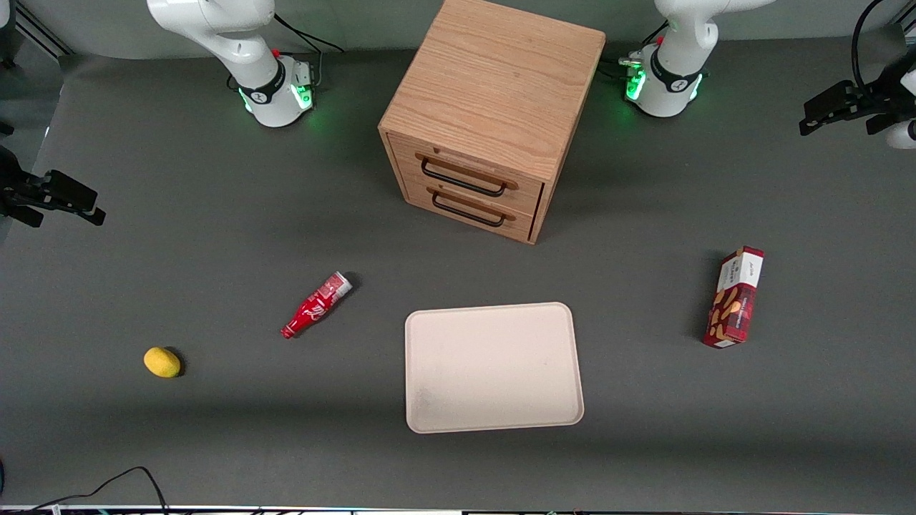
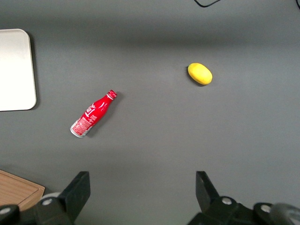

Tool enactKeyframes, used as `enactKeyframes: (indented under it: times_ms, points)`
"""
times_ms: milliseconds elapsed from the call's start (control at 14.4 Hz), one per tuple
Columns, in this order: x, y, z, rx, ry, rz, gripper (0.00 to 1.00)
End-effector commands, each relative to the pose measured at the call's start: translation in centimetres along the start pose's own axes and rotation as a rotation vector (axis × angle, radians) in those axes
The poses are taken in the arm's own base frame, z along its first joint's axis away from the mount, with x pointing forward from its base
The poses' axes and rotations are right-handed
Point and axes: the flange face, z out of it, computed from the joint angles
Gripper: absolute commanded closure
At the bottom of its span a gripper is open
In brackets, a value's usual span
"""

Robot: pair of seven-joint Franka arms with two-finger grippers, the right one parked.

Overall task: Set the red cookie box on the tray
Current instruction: 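Move the left gripper down over the red plaid shortbread box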

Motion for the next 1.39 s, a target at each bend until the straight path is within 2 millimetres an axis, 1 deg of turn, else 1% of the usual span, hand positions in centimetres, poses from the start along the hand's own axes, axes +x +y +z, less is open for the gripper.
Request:
enactKeyframes:
  times_ms: [0,70,209,348,417,557,696,904,1043,1322]
  points:
    - [1.1,-0.9,0.2,0.026,0.015,0.057,0.00]
    - [2.4,-1.4,2.0,0.025,0.002,0.122,0.00]
    - [5.0,-3.1,5.3,0.023,-0.018,0.185,0.00]
    - [7.1,-4.6,8.0,0.011,-0.040,0.248,0.00]
    - [8.1,-5.0,9.3,0.009,-0.045,0.271,0.00]
    - [10.1,-5.3,12.8,0.006,-0.043,0.327,0.00]
    - [11.8,-5.4,16.9,0.008,-0.035,0.372,0.00]
    - [14.0,-5.5,22.8,0.010,-0.003,0.412,0.00]
    - [15.0,-5.5,26.9,0.019,0.026,0.442,0.00]
    - [15.8,-5.4,33.5,0.032,0.086,0.451,0.00]
